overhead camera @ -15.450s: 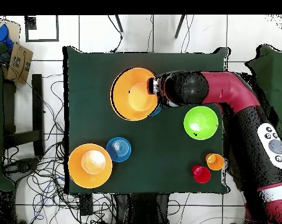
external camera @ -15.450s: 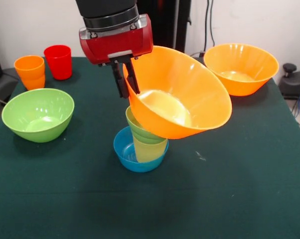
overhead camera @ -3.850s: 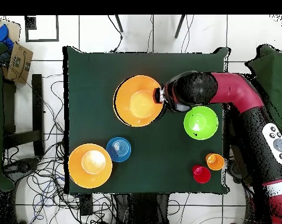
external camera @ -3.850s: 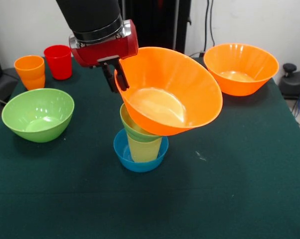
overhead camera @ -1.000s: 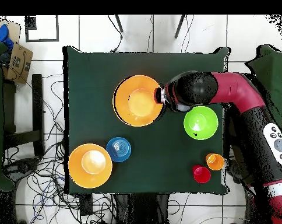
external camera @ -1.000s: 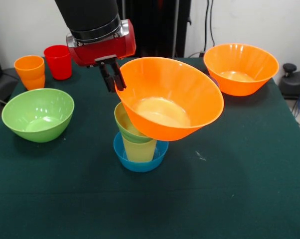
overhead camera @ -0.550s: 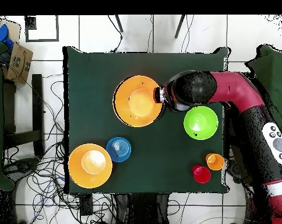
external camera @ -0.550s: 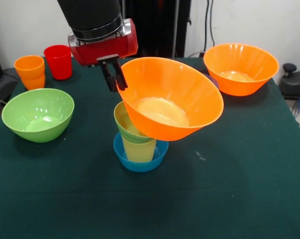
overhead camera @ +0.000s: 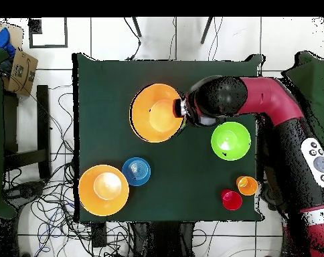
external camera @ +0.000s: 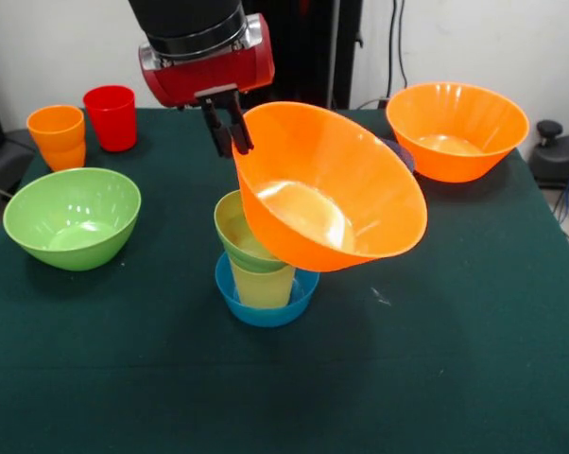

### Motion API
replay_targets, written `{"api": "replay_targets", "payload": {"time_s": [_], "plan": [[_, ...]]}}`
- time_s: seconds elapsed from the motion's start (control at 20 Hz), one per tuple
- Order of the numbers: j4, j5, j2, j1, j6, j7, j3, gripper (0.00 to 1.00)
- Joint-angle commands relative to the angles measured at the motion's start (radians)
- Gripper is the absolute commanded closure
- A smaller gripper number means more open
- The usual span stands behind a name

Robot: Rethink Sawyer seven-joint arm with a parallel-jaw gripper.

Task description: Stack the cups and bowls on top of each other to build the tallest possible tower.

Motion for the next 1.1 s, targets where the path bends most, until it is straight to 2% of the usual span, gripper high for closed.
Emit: {"api": "replay_targets", "payload": {"time_s": [0.05,0.5,0.6,0.85,1.1], "plan": [[-0.095,0.029,-0.015,0.047,0.168,-0.24,0.005,1.0],[-0.072,0.058,-0.011,0.038,0.144,-0.217,0.016,1.0],[-0.071,0.049,-0.014,0.038,0.129,-0.23,0.016,1.0],[-0.024,-0.006,-0.013,0.015,0.022,-0.264,0.018,1.0],[-0.005,-0.049,-0.018,0.011,0.014,-0.284,0.003,1.0]]}}
